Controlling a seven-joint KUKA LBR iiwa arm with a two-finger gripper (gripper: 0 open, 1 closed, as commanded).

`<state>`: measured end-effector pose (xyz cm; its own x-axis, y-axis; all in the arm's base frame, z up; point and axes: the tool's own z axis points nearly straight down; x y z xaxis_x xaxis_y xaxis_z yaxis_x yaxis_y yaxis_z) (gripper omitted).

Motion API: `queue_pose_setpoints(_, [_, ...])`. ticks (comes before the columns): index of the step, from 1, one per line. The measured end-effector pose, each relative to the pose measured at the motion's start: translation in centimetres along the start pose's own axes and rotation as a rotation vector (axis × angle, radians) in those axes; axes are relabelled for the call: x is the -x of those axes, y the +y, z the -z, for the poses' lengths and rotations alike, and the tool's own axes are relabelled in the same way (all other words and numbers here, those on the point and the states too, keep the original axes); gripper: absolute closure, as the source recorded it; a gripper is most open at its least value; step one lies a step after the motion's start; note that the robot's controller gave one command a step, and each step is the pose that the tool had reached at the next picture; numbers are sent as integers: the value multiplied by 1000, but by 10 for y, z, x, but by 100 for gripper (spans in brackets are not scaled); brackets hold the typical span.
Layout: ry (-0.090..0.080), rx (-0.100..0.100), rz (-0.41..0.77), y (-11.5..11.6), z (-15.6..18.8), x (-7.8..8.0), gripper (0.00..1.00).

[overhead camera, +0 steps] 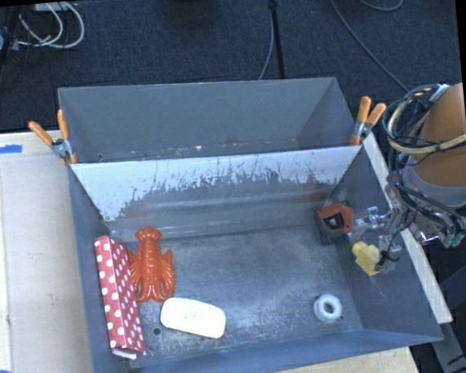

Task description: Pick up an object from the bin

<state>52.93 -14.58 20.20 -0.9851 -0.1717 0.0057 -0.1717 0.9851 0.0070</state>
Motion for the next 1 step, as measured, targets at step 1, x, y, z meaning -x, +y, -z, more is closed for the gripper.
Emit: queue_pose_setpoints(1, [0, 0, -1, 0, 5, -1, 100])
